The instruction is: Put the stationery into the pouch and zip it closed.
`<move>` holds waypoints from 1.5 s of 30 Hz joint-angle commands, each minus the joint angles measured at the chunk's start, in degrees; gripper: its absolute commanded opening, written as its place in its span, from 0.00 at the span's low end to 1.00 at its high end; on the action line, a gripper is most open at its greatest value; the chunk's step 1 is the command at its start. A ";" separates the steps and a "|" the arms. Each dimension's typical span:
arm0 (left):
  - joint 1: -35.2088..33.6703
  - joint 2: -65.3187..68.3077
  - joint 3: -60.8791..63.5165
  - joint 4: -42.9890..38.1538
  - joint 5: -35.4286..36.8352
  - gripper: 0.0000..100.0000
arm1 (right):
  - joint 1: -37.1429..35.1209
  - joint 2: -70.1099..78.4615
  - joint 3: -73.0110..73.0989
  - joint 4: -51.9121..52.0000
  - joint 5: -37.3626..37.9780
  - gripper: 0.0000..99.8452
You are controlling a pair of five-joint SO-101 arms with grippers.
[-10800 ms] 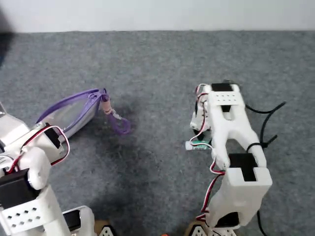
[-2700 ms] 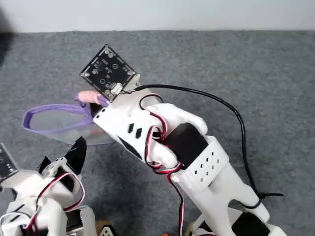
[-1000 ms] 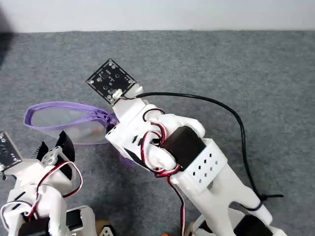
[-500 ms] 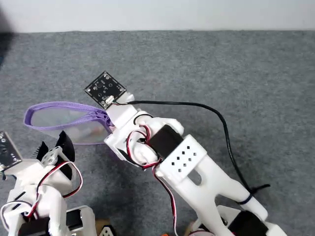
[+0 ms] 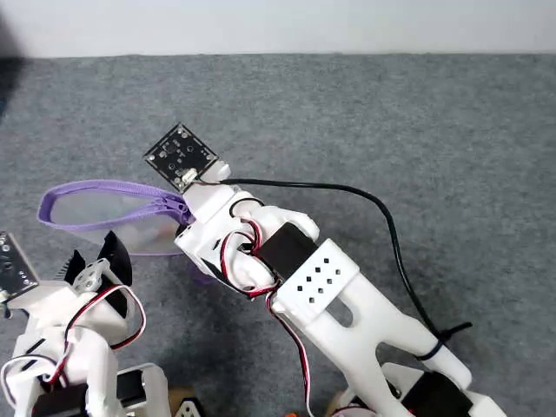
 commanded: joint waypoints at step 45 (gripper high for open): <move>28.40 20.22 -11.91 -10.55 4.22 0.18 | 2.15 -25.63 -0.79 26.07 -2.99 0.01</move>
